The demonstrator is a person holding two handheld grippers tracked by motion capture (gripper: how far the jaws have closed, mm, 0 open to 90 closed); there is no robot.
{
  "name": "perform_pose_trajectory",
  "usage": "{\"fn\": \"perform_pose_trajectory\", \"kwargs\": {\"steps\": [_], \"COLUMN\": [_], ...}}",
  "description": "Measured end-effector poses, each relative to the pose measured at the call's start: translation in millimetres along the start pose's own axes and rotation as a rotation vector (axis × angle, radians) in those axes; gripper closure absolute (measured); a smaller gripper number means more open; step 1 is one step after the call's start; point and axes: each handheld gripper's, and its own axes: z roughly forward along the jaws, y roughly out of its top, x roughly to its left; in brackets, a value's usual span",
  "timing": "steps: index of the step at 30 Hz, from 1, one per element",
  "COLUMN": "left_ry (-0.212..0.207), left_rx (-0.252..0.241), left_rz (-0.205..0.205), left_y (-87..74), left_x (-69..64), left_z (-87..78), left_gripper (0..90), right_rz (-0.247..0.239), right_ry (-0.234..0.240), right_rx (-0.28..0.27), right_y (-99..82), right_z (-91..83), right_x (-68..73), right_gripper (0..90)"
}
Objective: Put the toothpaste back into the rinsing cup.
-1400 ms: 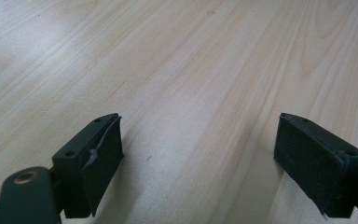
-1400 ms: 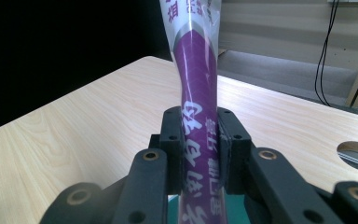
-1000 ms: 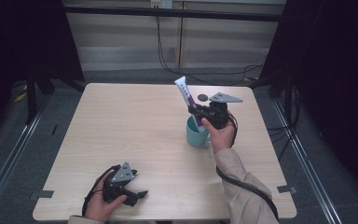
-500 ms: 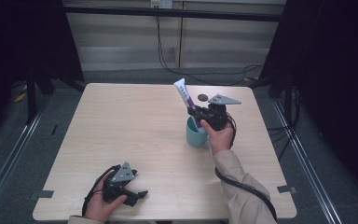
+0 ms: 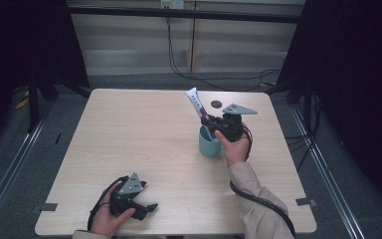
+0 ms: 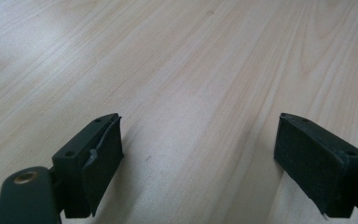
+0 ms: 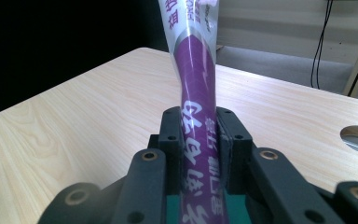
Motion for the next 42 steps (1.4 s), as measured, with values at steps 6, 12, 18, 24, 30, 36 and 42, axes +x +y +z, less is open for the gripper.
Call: {"fn": "perform_pose_trajectory", "kwargs": {"steps": [6,12,18,24,30,36,42], "left_ry": [0.000,0.000,0.000,0.000,0.000,0.000,0.000], "left_rx": [0.000,0.000,0.000,0.000,0.000,0.000,-0.001], "left_rz": [0.000,0.000,0.001,0.000,0.001,-0.001,0.001], "left_y": [0.0,0.0,0.0,0.0,0.0,0.0,0.0], "left_x": [0.0,0.0,0.0,0.0,0.0,-0.1,0.0], "left_z": [0.0,0.0,0.0,0.0,0.0,0.0,0.0], "left_gripper": [14.9,14.9,14.9,14.9,14.9,14.9,14.9], "right_rz": [0.001,0.005,0.007,0.006,0.006,0.006,0.006], "right_ry": [0.002,0.005,0.007,0.008,0.009,0.009,0.007], "right_rx": [0.003,0.001,0.000,0.005,0.005,0.006,-0.002], "right_y": [-3.1,-7.1,-7.5,-6.6,-5.6,-5.2,-0.3], "right_z": [1.6,3.1,2.6,1.8,1.2,1.1,-2.6], "right_x": [0.4,0.3,0.5,0.2,-0.4,-0.6,-1.3], "right_gripper": [74.1,74.1,73.9,73.9,74.0,74.4,75.4]}}
